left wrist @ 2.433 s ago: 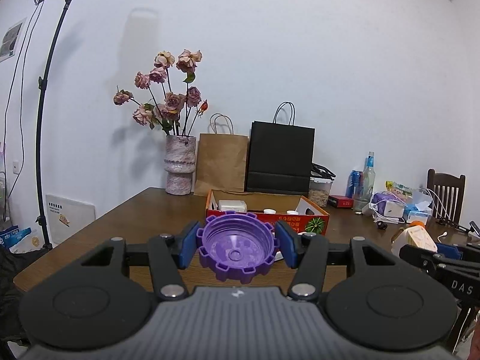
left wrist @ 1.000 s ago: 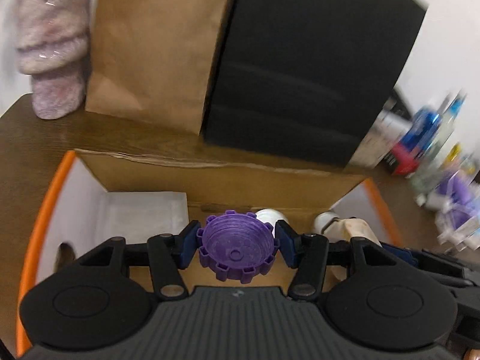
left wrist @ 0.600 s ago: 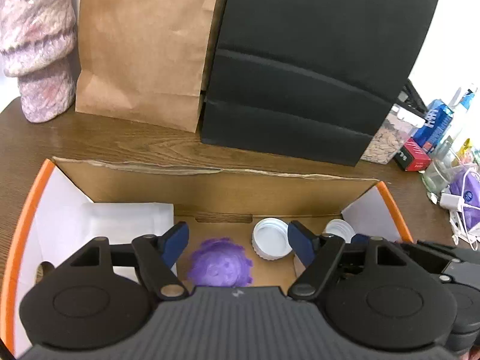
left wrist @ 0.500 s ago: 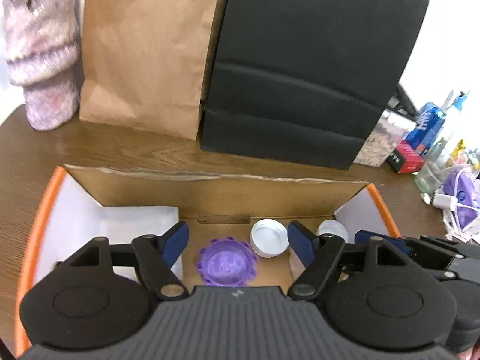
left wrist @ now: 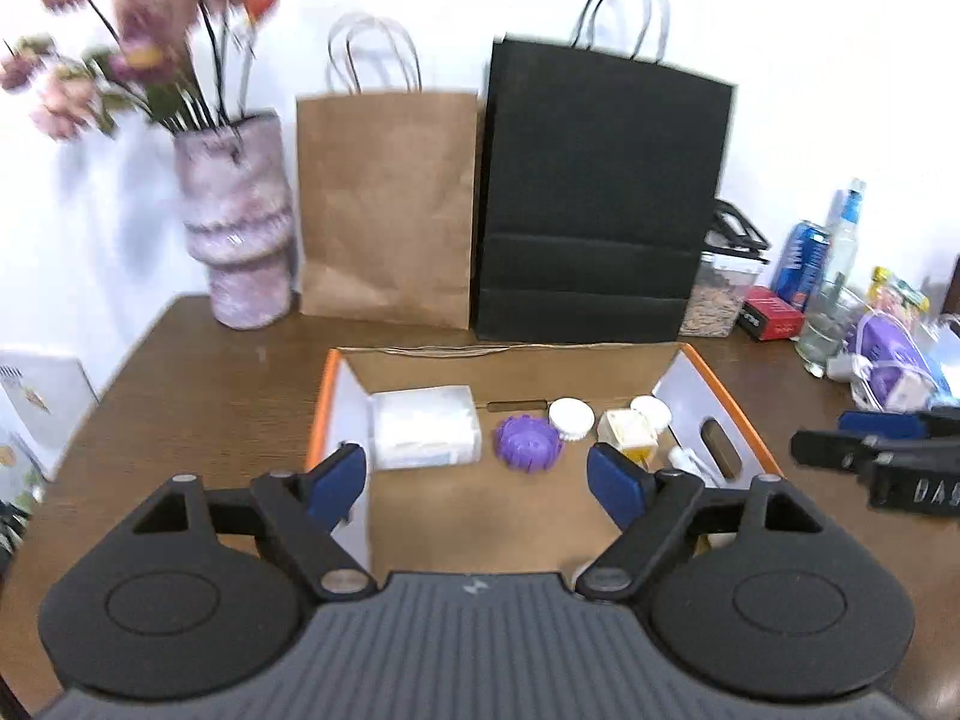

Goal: Organize rigid objects

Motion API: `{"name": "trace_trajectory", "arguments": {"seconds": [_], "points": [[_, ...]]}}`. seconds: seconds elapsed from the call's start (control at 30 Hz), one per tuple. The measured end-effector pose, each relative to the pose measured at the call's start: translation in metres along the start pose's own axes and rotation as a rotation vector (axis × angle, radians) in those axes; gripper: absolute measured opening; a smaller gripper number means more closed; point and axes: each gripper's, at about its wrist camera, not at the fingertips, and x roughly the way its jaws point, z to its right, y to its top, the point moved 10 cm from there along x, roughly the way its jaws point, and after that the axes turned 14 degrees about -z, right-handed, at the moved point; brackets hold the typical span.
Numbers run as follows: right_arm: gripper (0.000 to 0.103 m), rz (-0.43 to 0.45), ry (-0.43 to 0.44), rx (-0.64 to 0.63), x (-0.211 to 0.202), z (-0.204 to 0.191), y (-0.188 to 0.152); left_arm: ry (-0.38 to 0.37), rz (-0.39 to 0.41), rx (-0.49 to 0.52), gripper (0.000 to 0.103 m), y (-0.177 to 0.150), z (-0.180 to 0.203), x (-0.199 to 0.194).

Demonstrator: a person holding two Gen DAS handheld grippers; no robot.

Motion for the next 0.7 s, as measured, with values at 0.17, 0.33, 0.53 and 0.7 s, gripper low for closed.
{"name": "trace_trajectory", "arguments": {"seconds": [0.17, 0.33, 0.53, 0.7], "points": [[0.065, 0.101, -0.002, -0.036, -0.054, -0.006, -0.051, 0.027, 0.107, 0.058, 0.087, -0.058, 0.006, -0.057], [0.07, 0.203, -0.027, -0.058, -0.096, -0.011, -0.108, 0.044, 0.188, 0.107, 0.088, -0.13, 0.016, -0.101], [0.071, 0.294, -0.048, -0.059, -0.134, -0.025, -0.179, 0.049, 0.222, 0.081, 0.091, -0.201, 0.017, -0.134], [0.073, 0.344, -0.057, -0.039, -0.159, -0.038, -0.233, 0.149, 0.282, 0.085, 0.094, -0.249, 0.006, -0.164]]}}
